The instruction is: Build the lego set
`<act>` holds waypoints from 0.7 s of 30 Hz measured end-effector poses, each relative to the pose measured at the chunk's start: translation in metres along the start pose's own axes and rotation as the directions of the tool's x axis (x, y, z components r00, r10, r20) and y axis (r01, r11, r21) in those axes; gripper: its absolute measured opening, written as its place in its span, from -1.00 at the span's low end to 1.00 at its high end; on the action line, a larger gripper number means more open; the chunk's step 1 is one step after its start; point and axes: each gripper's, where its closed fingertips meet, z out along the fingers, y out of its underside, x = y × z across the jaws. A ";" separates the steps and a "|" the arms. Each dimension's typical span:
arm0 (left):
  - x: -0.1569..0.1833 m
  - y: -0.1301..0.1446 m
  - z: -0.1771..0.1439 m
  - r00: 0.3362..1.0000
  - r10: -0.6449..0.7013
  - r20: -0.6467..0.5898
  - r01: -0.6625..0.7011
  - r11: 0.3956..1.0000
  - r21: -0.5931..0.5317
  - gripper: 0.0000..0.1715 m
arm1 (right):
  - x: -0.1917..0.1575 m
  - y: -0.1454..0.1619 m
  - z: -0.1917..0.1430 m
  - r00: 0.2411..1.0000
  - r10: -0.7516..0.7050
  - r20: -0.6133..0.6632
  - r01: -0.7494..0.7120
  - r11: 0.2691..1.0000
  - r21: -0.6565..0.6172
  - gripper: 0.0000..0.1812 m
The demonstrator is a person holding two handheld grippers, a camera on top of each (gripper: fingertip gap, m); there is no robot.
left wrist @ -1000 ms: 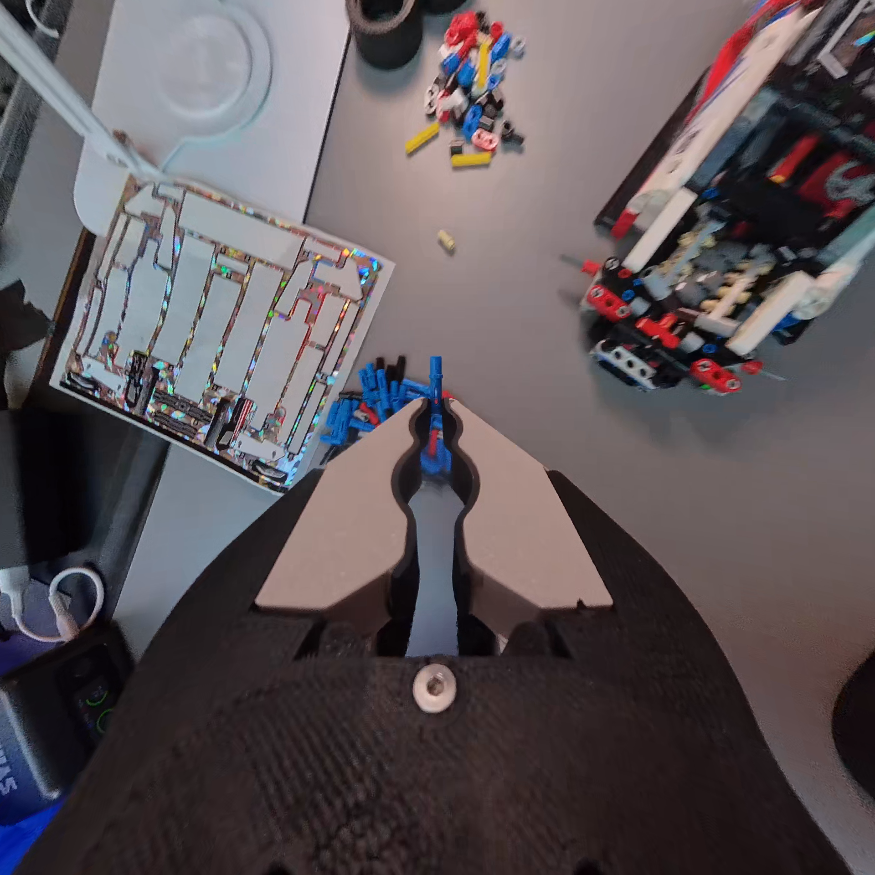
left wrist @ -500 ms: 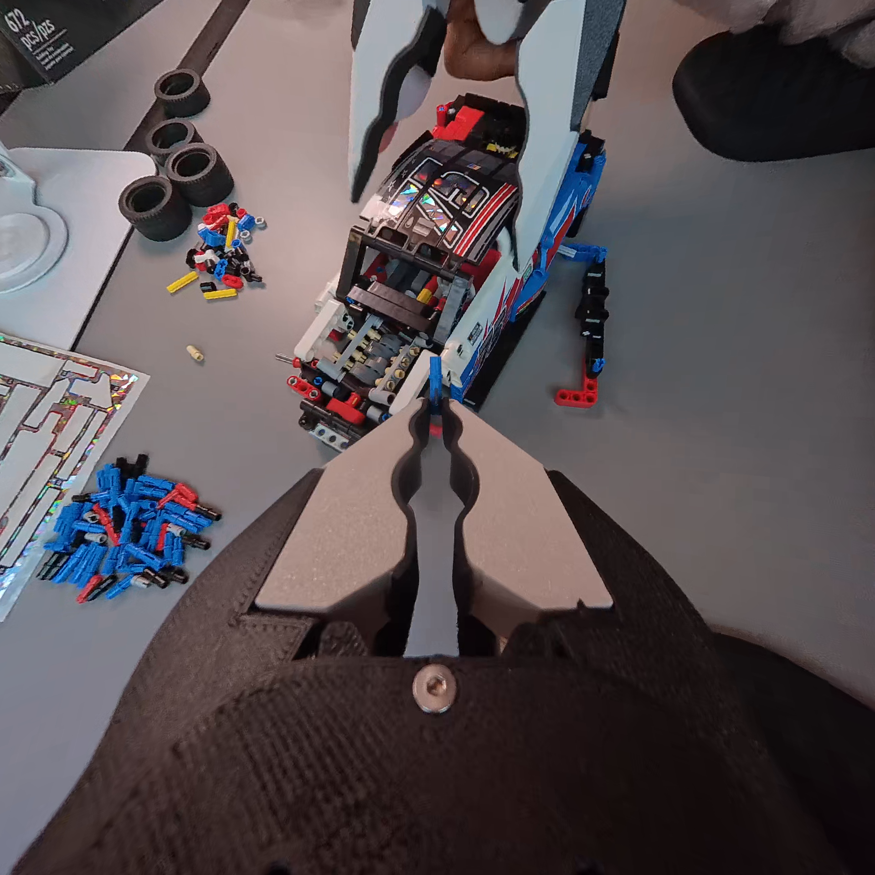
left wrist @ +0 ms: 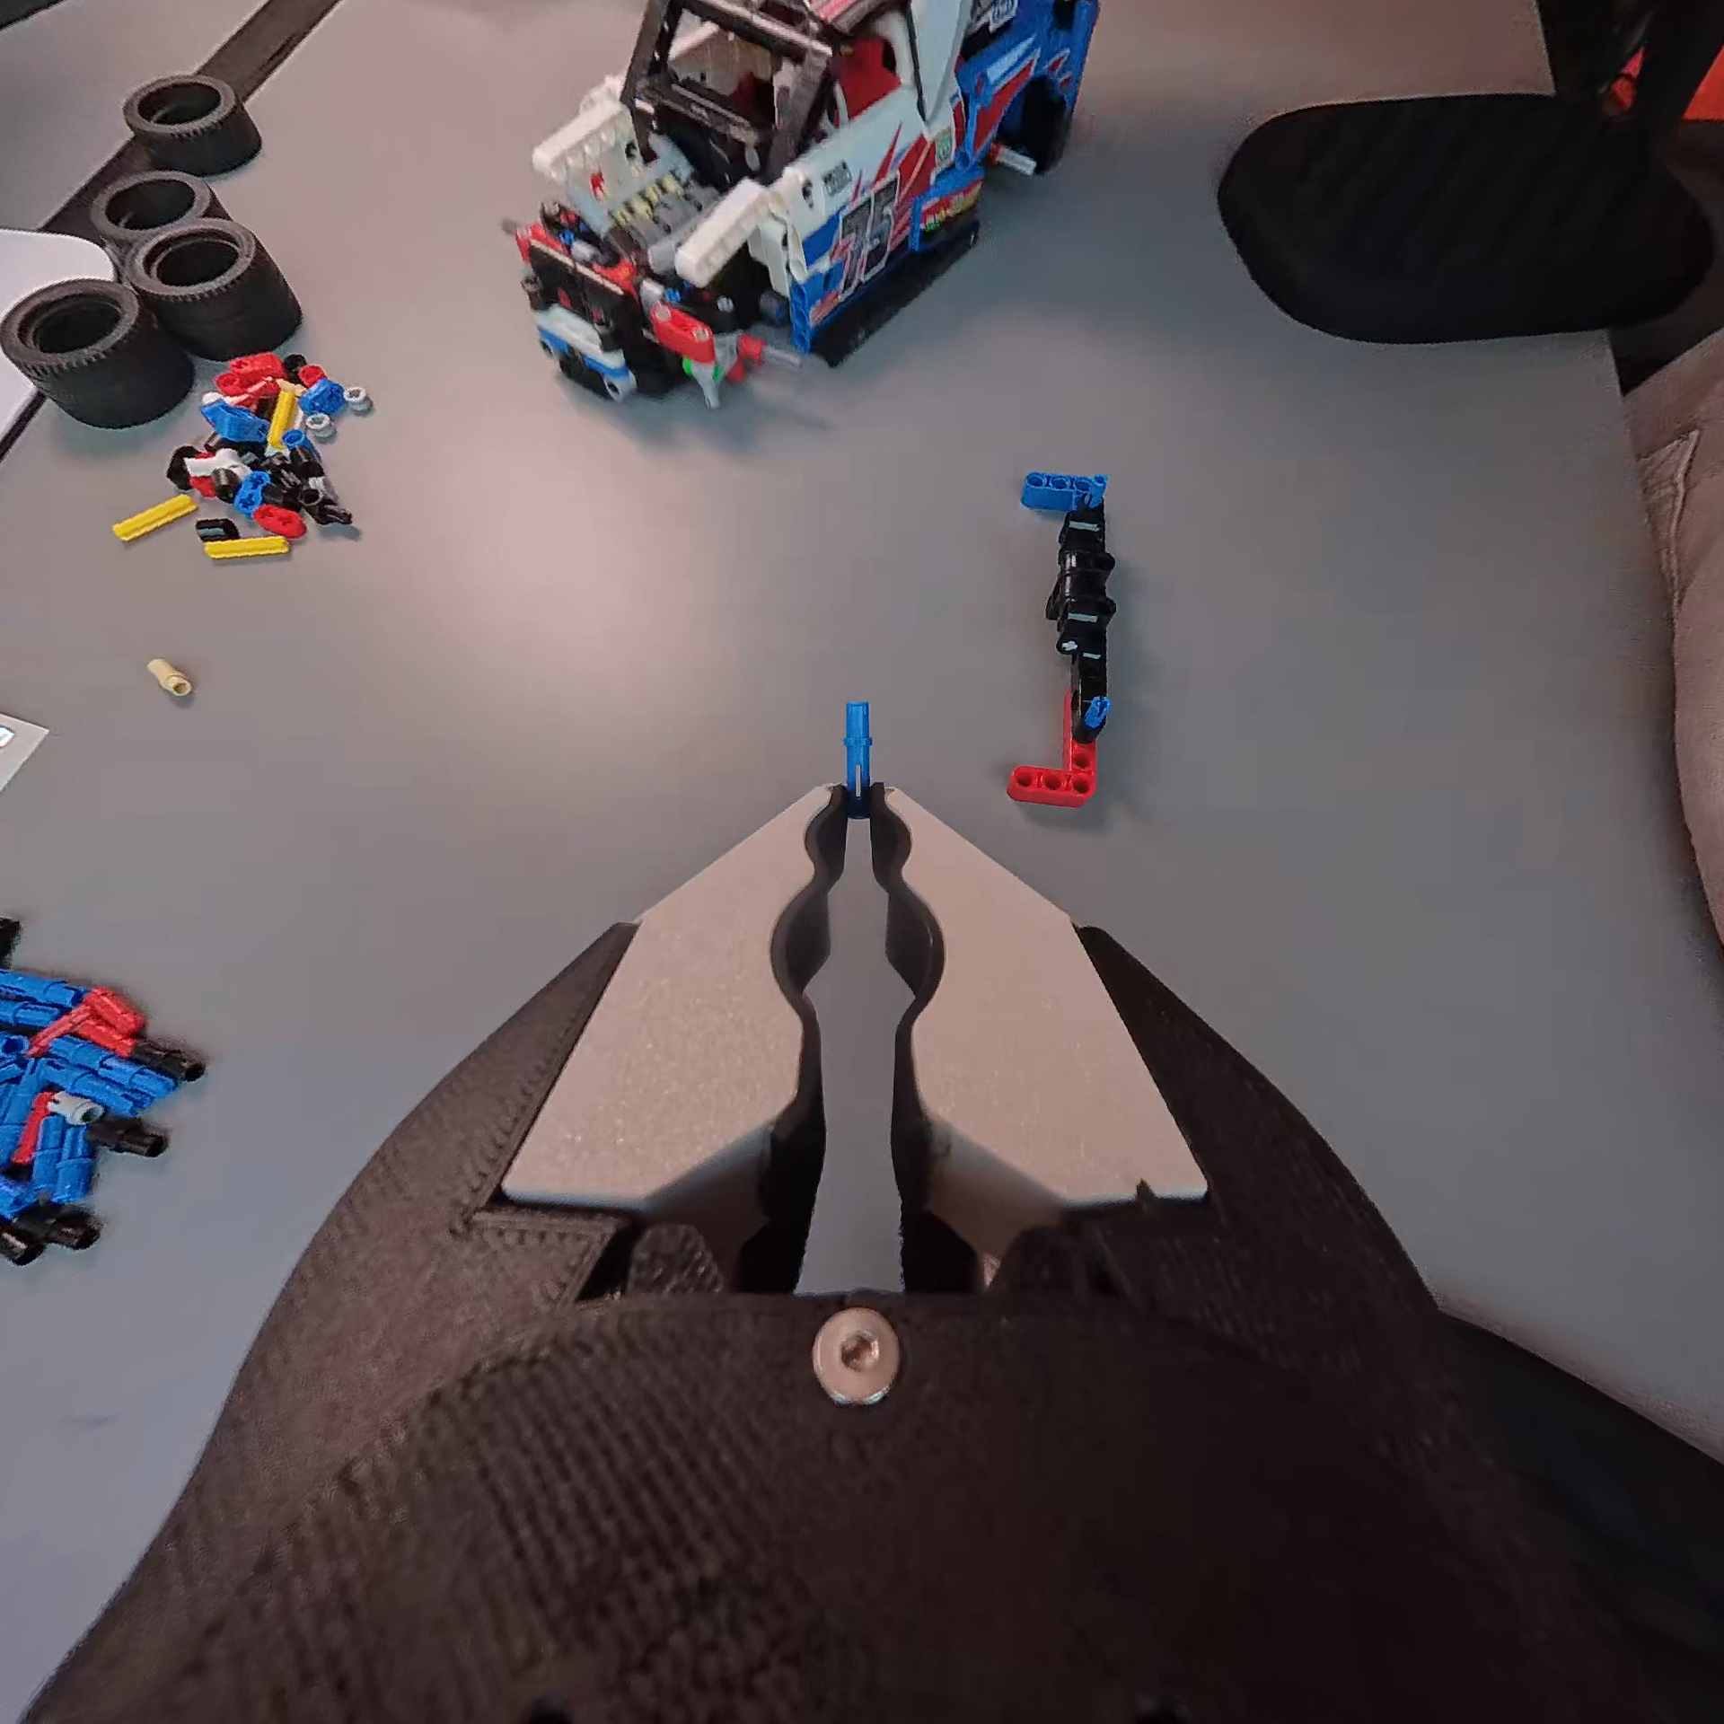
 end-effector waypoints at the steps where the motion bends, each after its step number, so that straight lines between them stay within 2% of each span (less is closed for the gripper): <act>1: 0.001 0.001 0.003 1.000 -0.001 -0.011 0.001 1.000 -0.006 -0.96 | 0.010 0.014 -0.006 0.999 0.034 -0.018 -0.035 0.999 -0.002 0.01; 4: 0.005 0.000 0.015 0.999 -0.006 -0.045 0.006 1.000 -0.017 -0.96 | 0.038 0.044 -0.020 0.994 0.092 -0.065 -0.091 0.996 0.009 0.00; 6: 0.008 0.000 0.025 0.999 -0.003 -0.048 0.002 0.999 -0.037 -0.96 | 0.055 0.052 -0.026 0.988 0.106 -0.113 -0.102 0.994 0.043 -0.02; 8: 0.010 0.002 0.034 0.999 0.004 -0.045 -0.007 0.998 -0.060 -0.96 | 0.069 0.054 -0.033 0.973 0.101 -0.207 -0.095 0.995 0.040 -0.02; 10: 0.012 0.003 0.041 0.999 0.004 -0.038 -0.007 0.998 -0.069 -0.96 | 0.070 0.035 -0.049 0.950 0.069 -0.304 -0.045 0.995 0.086 0.04; 12: 0.015 0.005 0.046 0.999 0.000 -0.050 -0.003 0.997 -0.071 -0.96 | 0.040 -0.006 -0.062 0.950 0.034 -0.309 0.038 0.974 0.222 -0.03; 14: 0.018 0.005 0.052 0.998 -0.005 -0.066 -0.001 0.997 -0.076 -0.96 | -0.016 -0.047 -0.057 0.977 -0.031 -0.209 0.106 0.927 0.359 -0.20; 17: 0.021 -0.002 0.062 0.994 -0.013 -0.109 0.006 0.998 -0.063 -0.96 | -0.087 -0.081 -0.016 0.985 -0.147 -0.094 0.173 0.890 0.421 -0.46; 21: 0.027 -0.024 0.075 0.984 -0.014 -0.178 0.014 1.000 0.000 -0.96 | -0.127 -0.109 0.035 0.980 -0.195 0.030 0.158 0.866 0.475 -0.68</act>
